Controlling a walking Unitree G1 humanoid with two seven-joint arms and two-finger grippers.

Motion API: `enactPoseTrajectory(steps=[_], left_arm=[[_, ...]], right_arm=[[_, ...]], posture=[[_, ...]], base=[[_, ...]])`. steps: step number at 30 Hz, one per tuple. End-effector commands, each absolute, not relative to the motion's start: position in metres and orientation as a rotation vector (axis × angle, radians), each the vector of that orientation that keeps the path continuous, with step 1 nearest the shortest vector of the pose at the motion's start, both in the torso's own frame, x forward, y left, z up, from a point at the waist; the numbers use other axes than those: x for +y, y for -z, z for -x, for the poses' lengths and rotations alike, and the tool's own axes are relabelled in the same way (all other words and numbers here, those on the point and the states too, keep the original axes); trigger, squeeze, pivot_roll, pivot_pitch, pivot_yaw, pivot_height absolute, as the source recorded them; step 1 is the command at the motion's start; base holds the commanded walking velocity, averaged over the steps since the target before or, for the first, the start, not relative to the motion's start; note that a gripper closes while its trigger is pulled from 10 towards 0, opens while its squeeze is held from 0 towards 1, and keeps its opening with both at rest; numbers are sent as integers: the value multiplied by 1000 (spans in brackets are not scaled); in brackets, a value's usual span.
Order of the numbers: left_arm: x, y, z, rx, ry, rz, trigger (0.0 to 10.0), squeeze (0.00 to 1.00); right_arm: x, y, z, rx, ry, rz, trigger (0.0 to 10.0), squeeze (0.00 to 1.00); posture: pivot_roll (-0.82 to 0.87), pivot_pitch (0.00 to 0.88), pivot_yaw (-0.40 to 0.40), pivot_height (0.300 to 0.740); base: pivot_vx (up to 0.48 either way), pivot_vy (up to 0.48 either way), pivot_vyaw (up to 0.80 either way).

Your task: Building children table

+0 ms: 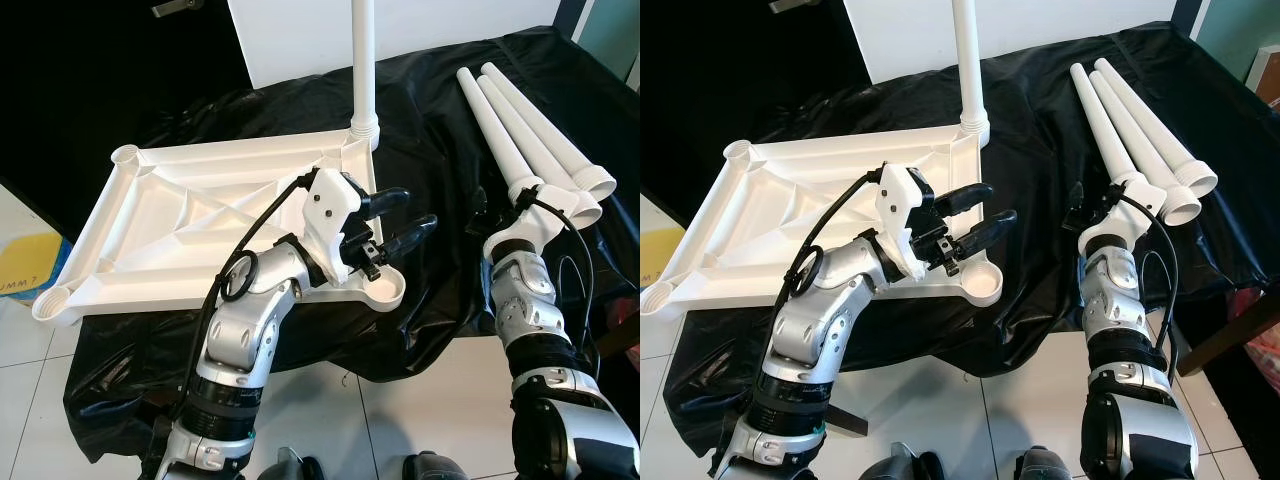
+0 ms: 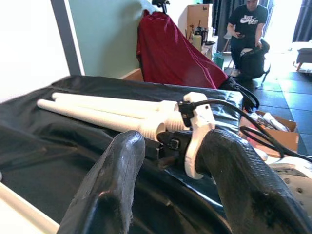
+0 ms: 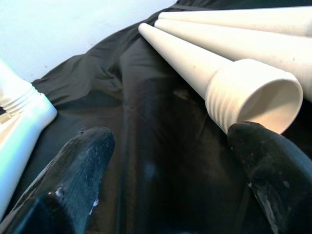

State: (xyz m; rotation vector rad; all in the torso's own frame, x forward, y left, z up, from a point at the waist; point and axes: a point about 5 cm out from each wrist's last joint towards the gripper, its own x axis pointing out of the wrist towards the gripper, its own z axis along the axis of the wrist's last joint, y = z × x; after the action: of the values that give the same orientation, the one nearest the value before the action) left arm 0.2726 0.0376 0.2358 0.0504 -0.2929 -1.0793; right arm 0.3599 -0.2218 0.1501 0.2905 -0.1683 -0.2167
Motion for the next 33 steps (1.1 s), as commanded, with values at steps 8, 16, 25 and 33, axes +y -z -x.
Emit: enactPoseTrajectory(steps=[8, 16, 25, 33], left_arm=[[44, -235, -270, -265, 991, -49, 10000, 0], [46, -234, -268, -250, 987, -51, 10000, 0], [47, -234, -266, -231, 982, -48, 10000, 0], [47, -234, -265, -224, 981, -48, 10000, 0]], right_arm=[[-220, -149, -362, -181, 246, -308, 10000, 0], [-222, -148, -361, -190, 277, -308, 10000, 0], [-235, -154, -363, -211, 372, -292, 10000, 0], [-236, -157, -365, -223, 371, -259, 10000, 0]], posture=[[-48, 160, 120, 740], [-43, 176, 126, 740], [-42, 194, 134, 740], [-39, 200, 138, 740]], base=[[0, 0, 0], [0, 0, 0], [0, 0, 0], [0, 0, 0]])
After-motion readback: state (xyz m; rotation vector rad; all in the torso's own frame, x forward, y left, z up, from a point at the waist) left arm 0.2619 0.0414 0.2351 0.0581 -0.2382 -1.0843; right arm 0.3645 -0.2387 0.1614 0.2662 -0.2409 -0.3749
